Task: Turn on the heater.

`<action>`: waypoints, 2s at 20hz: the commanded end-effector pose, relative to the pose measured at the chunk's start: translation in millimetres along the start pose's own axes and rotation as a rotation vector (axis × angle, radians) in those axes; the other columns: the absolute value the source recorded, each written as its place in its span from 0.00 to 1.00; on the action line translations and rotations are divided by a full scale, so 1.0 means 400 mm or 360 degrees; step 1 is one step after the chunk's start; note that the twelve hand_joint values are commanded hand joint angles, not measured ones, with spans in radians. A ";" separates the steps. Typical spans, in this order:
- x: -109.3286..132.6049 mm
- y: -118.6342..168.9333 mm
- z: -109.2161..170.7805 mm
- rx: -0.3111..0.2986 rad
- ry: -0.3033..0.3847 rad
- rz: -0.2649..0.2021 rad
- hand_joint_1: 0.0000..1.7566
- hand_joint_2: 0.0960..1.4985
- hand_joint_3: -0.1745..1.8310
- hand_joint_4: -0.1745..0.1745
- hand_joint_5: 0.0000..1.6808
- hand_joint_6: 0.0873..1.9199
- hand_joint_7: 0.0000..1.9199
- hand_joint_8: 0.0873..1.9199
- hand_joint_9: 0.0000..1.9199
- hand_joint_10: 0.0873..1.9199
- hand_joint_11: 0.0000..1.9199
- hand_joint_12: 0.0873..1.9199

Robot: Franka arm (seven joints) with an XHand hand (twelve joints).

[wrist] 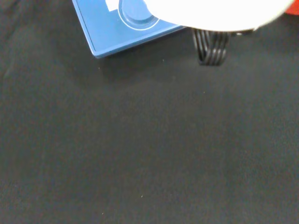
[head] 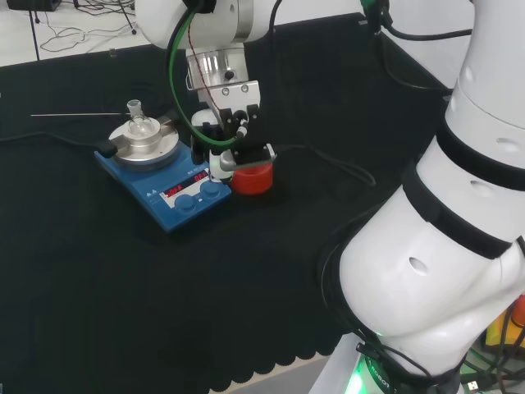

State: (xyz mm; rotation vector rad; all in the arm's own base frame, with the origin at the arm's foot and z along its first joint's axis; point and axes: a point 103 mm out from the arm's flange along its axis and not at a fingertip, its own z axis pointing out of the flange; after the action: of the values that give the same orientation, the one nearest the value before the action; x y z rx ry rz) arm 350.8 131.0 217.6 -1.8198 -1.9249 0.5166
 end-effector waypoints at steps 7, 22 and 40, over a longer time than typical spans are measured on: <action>-0.007 0.024 0.043 0.0154 -0.0096 0.0016 0.82 0.33 0.66 0.40 0.12 0.04 0.82 0.92 0.86 0.84 0.62 0.65; 0.028 0.069 0.077 0.0136 -0.0225 -0.0012 0.81 0.33 0.67 0.46 0.09 0.00 0.82 0.93 0.86 0.83 0.62 0.64; 0.031 0.073 0.122 0.0312 -0.0257 -0.0037 0.81 0.33 0.67 0.46 0.12 0.00 0.82 0.93 0.86 0.83 0.62 0.64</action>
State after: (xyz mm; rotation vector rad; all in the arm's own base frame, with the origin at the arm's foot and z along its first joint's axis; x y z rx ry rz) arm 350.0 144.7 163.1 -1.6868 -1.9230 0.8263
